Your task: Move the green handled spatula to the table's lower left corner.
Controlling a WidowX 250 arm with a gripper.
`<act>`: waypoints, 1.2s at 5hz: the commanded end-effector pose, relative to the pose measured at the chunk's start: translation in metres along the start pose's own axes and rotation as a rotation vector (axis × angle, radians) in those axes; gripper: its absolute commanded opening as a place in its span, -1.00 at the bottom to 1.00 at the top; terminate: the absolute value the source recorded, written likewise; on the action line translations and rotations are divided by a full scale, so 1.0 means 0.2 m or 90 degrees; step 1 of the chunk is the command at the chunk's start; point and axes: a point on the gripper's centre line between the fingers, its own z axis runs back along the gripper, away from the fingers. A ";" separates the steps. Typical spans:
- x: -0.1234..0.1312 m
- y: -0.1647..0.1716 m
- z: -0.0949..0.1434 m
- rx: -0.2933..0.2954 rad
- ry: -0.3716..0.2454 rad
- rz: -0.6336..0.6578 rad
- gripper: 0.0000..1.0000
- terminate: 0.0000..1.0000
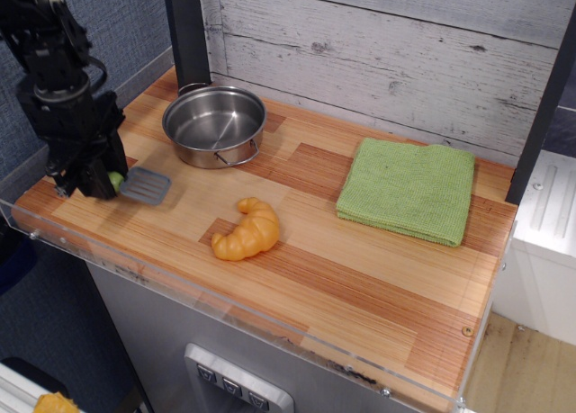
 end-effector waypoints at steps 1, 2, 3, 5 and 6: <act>-0.02 0.00 0.05 0.004 -0.002 0.054 -1.00 -1.00; -0.04 0.02 0.08 0.016 0.005 0.097 1.00 -1.00; -0.06 0.01 0.11 0.011 0.009 0.091 1.00 -1.00; -0.08 0.01 0.14 0.001 0.010 0.108 1.00 -1.00; -0.09 0.00 0.19 -0.012 0.007 0.100 1.00 -1.00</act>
